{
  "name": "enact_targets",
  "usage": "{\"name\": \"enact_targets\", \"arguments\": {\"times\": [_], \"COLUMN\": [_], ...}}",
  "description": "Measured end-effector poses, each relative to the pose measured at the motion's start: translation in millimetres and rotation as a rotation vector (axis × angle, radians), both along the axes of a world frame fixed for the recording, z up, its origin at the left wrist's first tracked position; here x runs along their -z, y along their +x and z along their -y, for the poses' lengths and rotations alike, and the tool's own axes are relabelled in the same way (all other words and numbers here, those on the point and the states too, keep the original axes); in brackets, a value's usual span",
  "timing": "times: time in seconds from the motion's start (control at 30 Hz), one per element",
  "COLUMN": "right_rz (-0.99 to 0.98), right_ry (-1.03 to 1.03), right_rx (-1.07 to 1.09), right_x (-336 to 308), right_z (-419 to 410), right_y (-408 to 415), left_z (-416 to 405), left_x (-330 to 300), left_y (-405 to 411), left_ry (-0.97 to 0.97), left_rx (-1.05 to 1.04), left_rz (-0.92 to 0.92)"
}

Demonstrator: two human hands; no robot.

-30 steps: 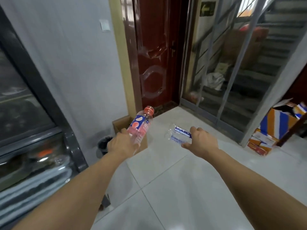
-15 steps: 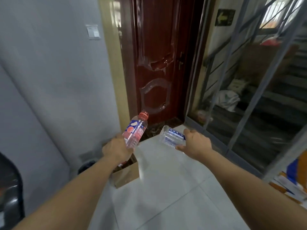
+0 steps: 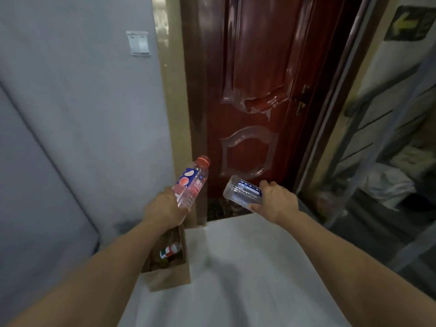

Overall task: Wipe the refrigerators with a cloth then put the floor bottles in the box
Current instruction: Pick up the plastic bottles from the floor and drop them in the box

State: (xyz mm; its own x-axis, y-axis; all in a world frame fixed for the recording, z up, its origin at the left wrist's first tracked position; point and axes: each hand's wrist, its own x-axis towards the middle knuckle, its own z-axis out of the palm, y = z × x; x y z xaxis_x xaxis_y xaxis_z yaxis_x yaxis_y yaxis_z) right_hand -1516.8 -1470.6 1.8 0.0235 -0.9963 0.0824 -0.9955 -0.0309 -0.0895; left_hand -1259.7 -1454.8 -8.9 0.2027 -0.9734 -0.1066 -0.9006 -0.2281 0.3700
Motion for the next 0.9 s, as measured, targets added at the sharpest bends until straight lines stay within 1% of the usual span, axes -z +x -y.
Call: {"name": "enact_targets", "arguments": {"times": [0.13, 0.27, 0.33, 0.4, 0.5, 0.63, 0.77, 0.9], "right_rz": [-0.019, 0.001, 0.001, -0.006, -0.026, -0.055, -0.104, -0.134], "right_ry": [0.04, 0.098, 0.116, 0.127, 0.137, 0.136, 0.142, 0.152], "right_rx": [-0.165, -0.305, -0.377, -0.444, -0.521, -0.628, -0.713, -0.802], "right_x": [-1, 2, 6, 10, 15, 28, 41, 54], "right_z": [75, 129, 152, 176, 208, 262, 311, 348], "right_y": [-20, -14, -3, 9, 30, 71, 116, 162], "left_z": [30, 49, 62, 76, 95, 135, 165, 183], "left_x": [11, 18, 22, 28, 39, 58, 76, 82], "left_y": [-28, -36, -31, -22, -7, 23, 50, 76], "left_ry": [0.047, 0.068, 0.078, 0.076, 0.089, 0.055, 0.089, 0.118], "left_rx": [-0.168, -0.266, -0.34, -0.419, -0.493, -0.602, -0.676, -0.788], "left_rz": [-0.018, 0.079, 0.091, 0.07, 0.086, 0.013, -0.042, -0.054]}}
